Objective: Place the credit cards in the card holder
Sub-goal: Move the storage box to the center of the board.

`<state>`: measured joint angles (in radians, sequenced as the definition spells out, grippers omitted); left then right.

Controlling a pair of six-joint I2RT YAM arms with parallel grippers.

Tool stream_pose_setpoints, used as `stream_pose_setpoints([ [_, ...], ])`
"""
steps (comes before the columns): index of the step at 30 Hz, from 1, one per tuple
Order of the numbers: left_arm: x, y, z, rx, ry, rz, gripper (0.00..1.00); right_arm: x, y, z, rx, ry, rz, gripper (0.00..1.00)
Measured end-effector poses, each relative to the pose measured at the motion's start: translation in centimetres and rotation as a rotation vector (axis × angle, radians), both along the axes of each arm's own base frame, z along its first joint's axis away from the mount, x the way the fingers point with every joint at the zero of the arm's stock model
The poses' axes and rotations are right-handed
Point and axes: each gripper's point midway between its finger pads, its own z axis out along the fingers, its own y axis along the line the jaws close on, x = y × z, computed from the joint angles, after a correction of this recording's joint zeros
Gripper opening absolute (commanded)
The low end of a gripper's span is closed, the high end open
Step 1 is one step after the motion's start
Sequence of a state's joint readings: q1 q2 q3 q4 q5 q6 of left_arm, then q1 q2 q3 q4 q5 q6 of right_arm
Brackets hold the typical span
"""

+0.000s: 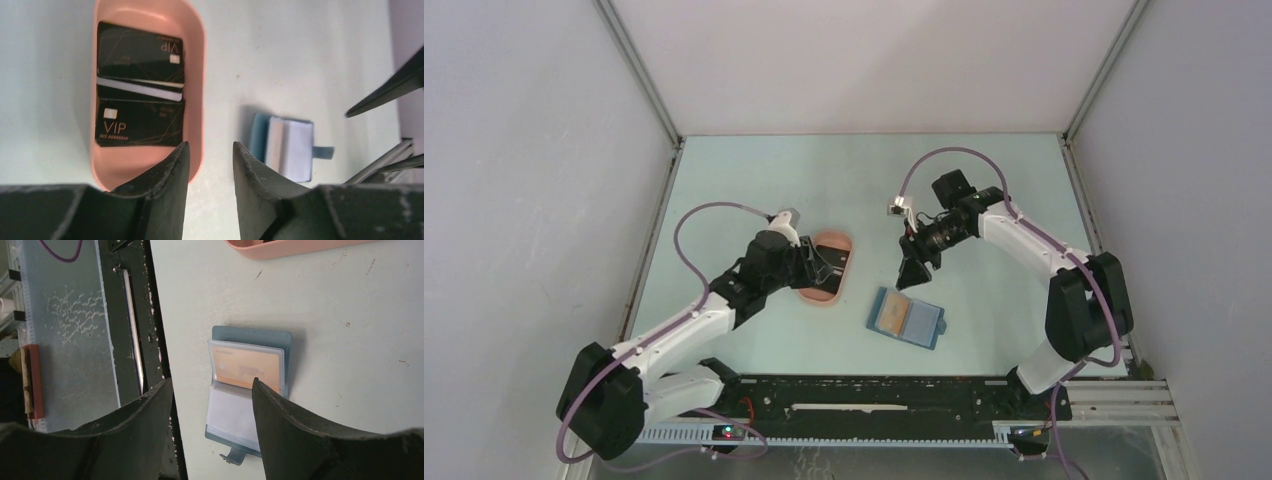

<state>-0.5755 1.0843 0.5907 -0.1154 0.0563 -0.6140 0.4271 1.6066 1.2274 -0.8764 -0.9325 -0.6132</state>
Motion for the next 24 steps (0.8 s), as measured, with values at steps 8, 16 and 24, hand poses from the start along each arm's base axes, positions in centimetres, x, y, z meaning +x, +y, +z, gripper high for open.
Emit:
stream_pose_setpoints([
  [8,1.2,-0.4,2.5,-0.159,-0.079,0.088,0.53,5.9,3.1,0.5,0.004,0.015,-0.116,0.67],
  [16,0.4,2.9,4.7,-0.22,-0.197,0.193,0.94,16.9,10.7,1.2,-0.028,-0.103,-0.202,0.76],
  [24,-0.5,5.4,4.9,-0.264,-0.269,0.267,0.98,17.3,13.7,-2.8,-0.173,-0.149,-0.181,0.72],
])
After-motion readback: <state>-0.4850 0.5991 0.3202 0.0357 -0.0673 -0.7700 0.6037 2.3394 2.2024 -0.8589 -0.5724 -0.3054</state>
